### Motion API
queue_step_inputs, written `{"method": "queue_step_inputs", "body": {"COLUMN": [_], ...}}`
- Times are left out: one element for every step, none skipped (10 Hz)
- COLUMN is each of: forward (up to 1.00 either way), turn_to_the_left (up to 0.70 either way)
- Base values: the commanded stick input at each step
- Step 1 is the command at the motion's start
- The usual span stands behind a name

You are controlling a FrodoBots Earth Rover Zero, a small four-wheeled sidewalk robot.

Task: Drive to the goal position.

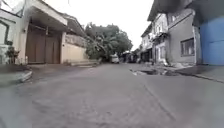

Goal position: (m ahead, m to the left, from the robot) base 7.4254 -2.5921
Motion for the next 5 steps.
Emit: {"method": "queue_step_inputs", "body": {"forward": [1.0,1.0,1.0,1.0,1.0], "turn_to_the_left": [0.0,0.0,0.0,0.0,0.0]}}
